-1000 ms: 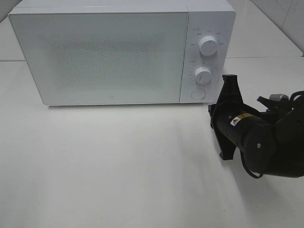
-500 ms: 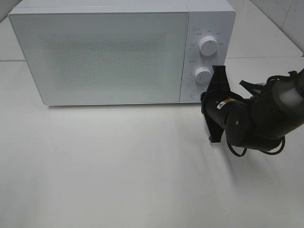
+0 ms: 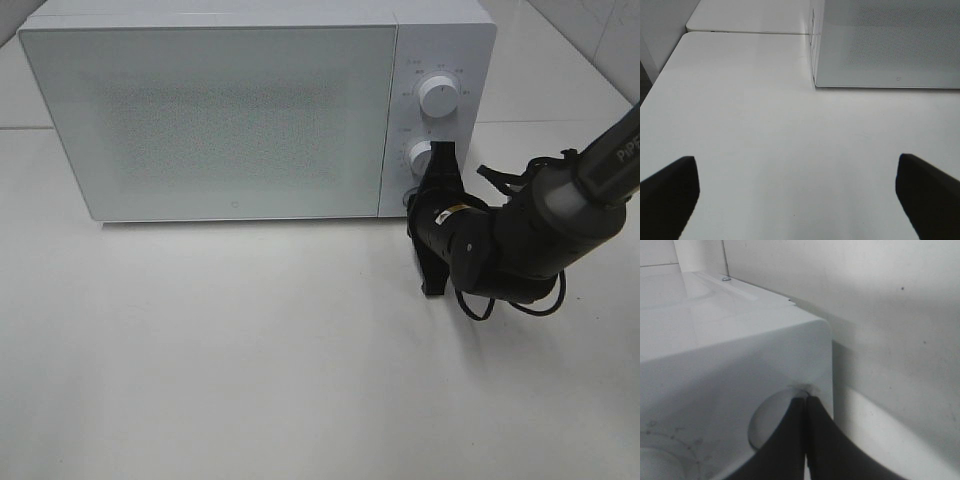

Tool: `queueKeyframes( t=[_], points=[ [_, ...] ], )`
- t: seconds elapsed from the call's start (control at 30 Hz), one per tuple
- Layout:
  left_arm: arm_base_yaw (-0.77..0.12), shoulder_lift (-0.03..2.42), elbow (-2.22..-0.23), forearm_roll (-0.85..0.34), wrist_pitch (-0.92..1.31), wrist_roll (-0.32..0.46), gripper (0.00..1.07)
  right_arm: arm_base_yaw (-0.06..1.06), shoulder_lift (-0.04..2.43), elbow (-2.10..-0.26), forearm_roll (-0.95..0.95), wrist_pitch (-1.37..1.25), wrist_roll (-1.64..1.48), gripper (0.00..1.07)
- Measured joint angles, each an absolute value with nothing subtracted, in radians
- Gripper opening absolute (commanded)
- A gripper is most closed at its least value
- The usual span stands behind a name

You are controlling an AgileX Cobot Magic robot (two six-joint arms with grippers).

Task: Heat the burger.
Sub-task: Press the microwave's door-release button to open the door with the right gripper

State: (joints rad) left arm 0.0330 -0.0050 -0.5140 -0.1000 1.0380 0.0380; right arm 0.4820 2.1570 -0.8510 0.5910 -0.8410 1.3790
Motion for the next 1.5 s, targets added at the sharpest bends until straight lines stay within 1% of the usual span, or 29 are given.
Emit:
queueKeyframes(
  t=[0.53, 0.87, 1.2, 1.37, 1.5],
  points=[
    [0.033, -0.005, -0.514, -0.1, 1.038, 0.038, 1.02, 0.487, 2.154, -0.848, 0.628, -0.893, 1.393, 0.0],
    [0.033, -0.005, -0.514, -0.1, 1.038, 0.038, 1.02, 0.487, 2.145, -0.853, 0.641, -0.882, 1.394, 0.0],
    [0.033, -0.005, -0.514, -0.1, 1.038, 0.038, 1.02, 0.501, 2.159, -0.9, 0.722, -0.875, 1.392, 0.0],
    [0.033, -0.005, -0.514, -0.1, 1.038, 0.038, 1.02, 0.522, 2.189, -0.951, 0.817, -0.865, 1.374, 0.0],
    [0.033, -0.005, -0.514, -0.1, 1.038, 0.038, 1.02, 0.524, 2.19, -0.953, 0.827, -0.865, 1.358, 0.0]
  ],
)
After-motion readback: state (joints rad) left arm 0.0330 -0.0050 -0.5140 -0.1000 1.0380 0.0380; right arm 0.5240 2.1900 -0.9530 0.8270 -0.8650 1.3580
